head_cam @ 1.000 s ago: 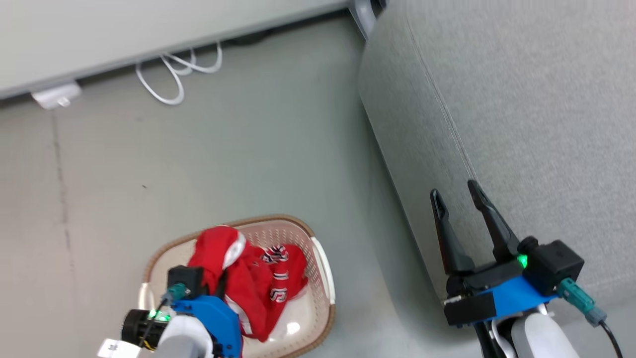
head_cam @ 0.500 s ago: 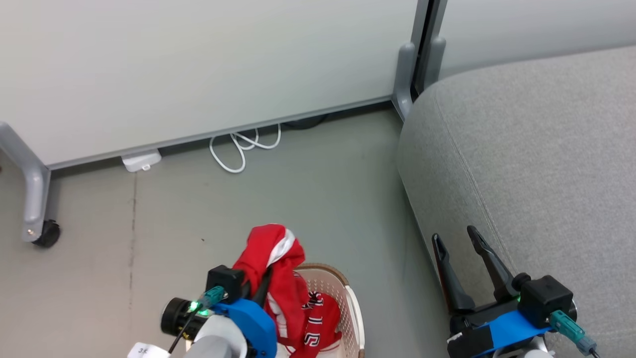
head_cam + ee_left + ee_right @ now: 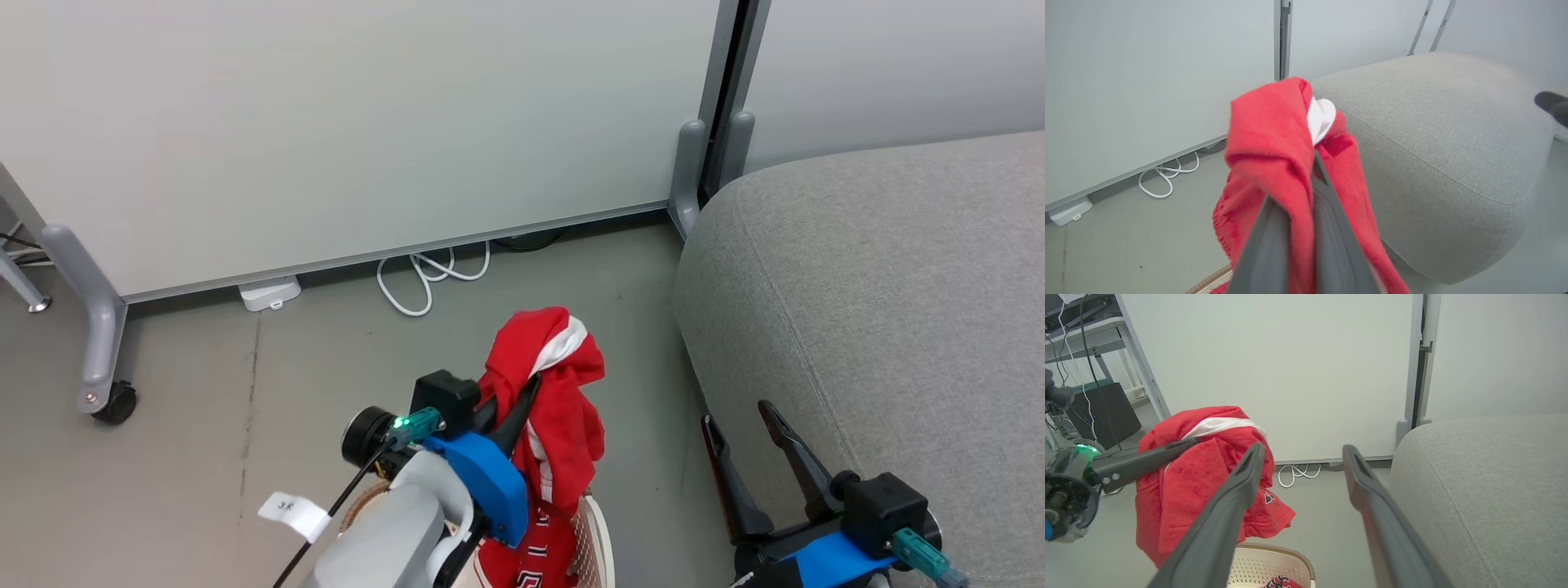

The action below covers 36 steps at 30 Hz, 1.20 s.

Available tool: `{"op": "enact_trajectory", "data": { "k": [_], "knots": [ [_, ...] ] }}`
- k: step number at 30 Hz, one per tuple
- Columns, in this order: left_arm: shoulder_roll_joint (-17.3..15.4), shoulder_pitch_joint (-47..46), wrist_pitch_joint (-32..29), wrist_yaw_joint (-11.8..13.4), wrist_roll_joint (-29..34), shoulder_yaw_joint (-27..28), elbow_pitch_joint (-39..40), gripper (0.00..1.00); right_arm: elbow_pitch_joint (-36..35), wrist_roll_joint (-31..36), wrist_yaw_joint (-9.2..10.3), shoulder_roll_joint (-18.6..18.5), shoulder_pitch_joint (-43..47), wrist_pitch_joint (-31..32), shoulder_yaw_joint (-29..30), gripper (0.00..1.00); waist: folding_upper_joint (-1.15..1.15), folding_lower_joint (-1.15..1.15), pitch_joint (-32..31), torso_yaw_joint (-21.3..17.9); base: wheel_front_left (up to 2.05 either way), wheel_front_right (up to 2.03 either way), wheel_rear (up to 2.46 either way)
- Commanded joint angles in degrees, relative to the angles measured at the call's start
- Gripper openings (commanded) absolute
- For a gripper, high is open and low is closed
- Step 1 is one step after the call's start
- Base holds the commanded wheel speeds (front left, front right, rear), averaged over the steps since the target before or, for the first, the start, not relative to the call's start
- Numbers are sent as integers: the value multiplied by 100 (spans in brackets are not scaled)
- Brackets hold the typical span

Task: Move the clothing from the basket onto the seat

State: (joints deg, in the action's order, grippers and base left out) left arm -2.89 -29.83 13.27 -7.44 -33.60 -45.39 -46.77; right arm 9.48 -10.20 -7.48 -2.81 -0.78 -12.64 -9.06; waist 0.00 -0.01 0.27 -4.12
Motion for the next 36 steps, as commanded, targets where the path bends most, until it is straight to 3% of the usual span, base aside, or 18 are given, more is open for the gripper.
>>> {"op": "enact_trajectory", "data": {
  "k": [1,20,36],
  "knots": [
    [-3,-188,-28,-6,-54,-94,66,0,-36,-12,-4,-15,79,23,-12,100,0,1,-12,8,0,0,0],
    [-1,-1242,-148,305,-939,-1126,822,0,-76,26,-3,-15,124,122,-78,100,0,1,-123,-9,0,0,0],
    [-1,-1559,16,540,-1393,-1787,766,0,-84,41,-3,-15,111,180,-143,100,0,1,-101,-11,0,0,0]
  ]
}}
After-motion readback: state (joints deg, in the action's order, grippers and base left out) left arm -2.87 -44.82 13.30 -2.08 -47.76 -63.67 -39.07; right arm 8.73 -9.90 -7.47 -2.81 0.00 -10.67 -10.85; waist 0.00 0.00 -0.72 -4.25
